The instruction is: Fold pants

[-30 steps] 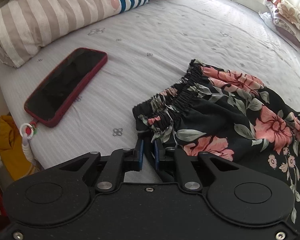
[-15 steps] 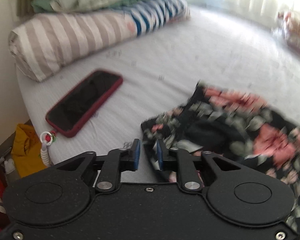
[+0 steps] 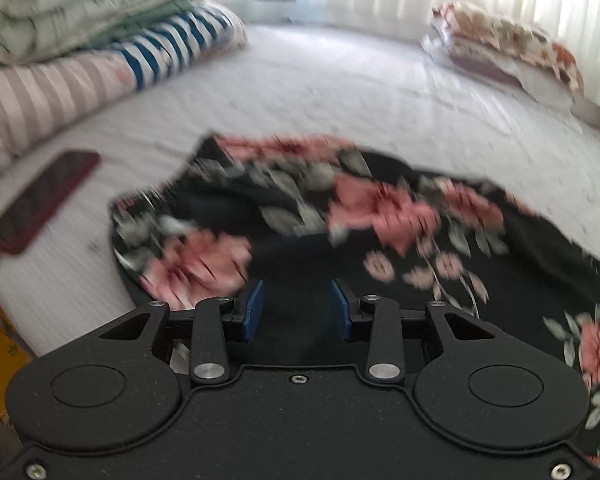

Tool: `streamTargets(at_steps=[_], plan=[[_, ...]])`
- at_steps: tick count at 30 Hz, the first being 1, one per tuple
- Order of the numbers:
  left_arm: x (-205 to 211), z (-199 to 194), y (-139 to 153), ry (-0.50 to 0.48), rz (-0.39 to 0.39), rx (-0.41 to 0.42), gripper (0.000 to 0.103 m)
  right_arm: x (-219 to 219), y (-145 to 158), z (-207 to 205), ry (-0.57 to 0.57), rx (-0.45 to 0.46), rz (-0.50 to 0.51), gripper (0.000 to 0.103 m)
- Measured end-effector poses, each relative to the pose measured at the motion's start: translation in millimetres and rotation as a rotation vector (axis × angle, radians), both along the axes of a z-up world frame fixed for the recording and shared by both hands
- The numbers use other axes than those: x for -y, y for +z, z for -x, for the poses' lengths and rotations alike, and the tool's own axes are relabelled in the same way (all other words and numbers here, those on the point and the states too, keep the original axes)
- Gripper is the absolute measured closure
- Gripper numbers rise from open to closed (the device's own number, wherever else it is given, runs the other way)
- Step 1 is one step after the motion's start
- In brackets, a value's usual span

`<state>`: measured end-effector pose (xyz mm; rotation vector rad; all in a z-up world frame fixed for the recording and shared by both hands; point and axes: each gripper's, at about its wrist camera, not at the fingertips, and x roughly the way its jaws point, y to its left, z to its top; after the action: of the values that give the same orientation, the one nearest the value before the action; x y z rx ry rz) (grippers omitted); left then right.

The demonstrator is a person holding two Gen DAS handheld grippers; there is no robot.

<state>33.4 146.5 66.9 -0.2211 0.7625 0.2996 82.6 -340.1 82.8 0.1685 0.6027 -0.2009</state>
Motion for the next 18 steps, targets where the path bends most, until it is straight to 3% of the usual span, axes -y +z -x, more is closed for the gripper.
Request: streamTargets(at_steps=[2, 5, 13, 16, 18], plan=[[6, -1, -8, -0.006, -0.012, -0.019, 0.067, -21, 5, 3, 0.109, 0.021, 0.013, 0.03], [8, -1, -17, -0.015, -0.027, -0.033, 0.067, -27, 4, 12, 0.14, 0.006, -0.017, 0.028], [6, -2, -26, -0.042, -0.103, -0.031, 0.067, 15, -2, 69, -0.083, 0.016, -0.084, 0.029], [8, -1, -28, -0.052, -0.126, -0.026, 0.067, 24, -1, 90, -0.165, 0.01, -0.047, 0.042], [10, -1, -29, -0.054, -0.138, -0.023, 0.067, 19, -6, 92, -0.175, -0.049, 0.055, 0.049]])
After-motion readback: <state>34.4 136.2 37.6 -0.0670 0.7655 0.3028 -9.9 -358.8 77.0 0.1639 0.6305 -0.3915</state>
